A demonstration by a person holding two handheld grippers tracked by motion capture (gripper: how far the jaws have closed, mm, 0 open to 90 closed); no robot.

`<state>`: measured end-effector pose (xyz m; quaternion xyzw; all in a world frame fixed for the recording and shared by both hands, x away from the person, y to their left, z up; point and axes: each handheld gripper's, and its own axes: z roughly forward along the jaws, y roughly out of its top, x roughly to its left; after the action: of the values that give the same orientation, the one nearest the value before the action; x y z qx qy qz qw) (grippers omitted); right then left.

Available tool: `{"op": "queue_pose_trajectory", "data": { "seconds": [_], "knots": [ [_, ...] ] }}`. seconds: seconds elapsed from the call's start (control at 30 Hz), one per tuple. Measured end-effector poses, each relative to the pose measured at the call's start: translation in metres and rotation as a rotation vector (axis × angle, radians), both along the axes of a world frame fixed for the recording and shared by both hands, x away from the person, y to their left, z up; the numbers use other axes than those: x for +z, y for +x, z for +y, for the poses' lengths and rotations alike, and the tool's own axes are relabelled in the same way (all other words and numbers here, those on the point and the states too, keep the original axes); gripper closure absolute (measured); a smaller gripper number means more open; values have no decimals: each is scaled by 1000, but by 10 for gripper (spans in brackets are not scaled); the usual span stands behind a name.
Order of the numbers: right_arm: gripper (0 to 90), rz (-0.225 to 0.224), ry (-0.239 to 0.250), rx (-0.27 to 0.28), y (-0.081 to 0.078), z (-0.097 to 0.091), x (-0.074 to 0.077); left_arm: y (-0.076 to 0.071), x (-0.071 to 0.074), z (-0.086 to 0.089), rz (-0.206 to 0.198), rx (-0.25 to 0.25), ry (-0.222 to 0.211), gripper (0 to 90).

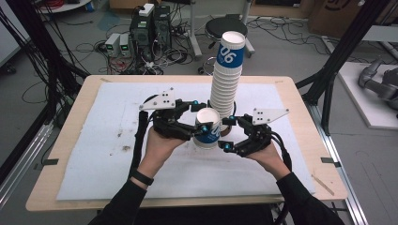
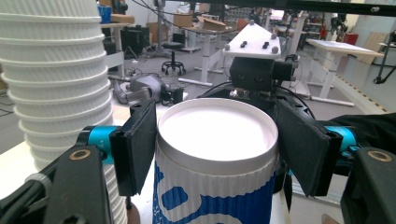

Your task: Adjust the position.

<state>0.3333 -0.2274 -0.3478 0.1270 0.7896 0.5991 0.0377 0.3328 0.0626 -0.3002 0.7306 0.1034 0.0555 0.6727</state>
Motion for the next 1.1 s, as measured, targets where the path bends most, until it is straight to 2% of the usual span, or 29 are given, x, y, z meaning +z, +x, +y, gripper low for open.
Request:
{"op": "queue_pose_trajectory", "data": {
  "seconds": [0.3,0.4,0.77,1.1],
  "knots": [
    [143,32,8,10,-1,8,-3,-2,-2,-7,-11,-3,-4,316],
    [143,25,-2,13,-1,10,-3,-3,-3,-10,-11,-7,-6,316],
    [153,46,-27,22,-1,15,-6,-3,-6,-14,-4,-16,-24,316],
    [226,8,-57,34,-1,15,-5,-2,-5,-14,-1,-27,-3,312]
  ]
}}
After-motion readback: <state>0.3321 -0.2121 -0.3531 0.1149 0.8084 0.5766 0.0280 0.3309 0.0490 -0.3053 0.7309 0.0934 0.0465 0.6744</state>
